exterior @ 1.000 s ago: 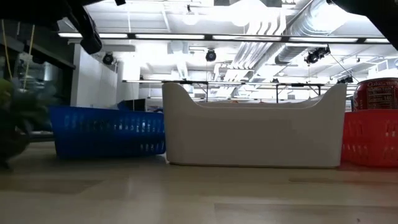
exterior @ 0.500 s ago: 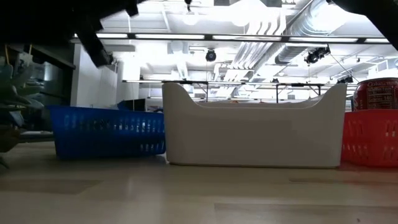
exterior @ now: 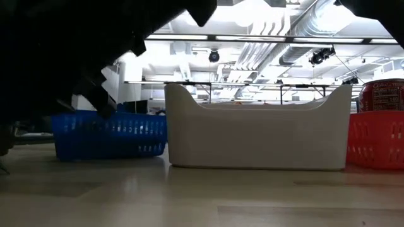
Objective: Sort candy
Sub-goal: Adjust the flower pot on the table
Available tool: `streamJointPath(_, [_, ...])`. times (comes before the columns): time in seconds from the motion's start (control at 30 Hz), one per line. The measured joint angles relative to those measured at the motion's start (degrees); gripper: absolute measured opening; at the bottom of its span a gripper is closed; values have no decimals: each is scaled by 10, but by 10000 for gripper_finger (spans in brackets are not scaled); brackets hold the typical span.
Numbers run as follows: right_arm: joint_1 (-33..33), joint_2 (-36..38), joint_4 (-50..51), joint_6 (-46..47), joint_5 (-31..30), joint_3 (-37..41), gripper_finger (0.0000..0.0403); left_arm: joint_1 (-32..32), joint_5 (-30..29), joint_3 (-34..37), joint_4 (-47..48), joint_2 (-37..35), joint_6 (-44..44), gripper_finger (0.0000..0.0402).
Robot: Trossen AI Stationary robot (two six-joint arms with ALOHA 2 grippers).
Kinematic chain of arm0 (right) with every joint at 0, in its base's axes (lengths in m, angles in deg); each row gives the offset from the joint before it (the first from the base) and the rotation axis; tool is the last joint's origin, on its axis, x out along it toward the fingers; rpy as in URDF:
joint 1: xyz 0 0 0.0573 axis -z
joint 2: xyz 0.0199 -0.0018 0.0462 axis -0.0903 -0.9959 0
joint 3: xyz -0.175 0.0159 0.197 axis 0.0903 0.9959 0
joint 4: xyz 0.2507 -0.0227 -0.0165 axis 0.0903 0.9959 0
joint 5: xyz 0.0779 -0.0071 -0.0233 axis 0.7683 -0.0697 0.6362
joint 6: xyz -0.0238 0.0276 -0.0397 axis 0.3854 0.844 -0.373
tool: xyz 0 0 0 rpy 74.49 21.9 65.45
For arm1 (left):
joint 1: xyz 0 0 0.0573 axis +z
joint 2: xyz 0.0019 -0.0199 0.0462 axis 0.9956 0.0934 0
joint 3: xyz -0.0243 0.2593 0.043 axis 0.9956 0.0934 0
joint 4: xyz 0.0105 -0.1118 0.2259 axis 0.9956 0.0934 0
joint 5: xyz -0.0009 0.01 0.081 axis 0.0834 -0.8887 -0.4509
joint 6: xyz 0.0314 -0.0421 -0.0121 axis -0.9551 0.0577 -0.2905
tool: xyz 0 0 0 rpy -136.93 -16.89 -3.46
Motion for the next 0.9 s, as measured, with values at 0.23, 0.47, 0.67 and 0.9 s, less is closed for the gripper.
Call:
streamJointPath(0.23, [-3, -5, 1, 1, -14, 0, 0, 2, -59, -12, 1, -57, -14, 0])
streamJointPath(0.47, [1, -5, -8, 12, -12, 0, 0, 15, -68, -17, -47, -85, -145, 0])
streamJointPath(0.67, [1, -5, -20, 14, -12, 0, 0, 69, -39, -17, -63, -29, -250, 0])
streamJointPath(0.9, [1, -5, -49, 14, -12, 1, 0, 81, -38, -18, -54, -17, -263, 0])
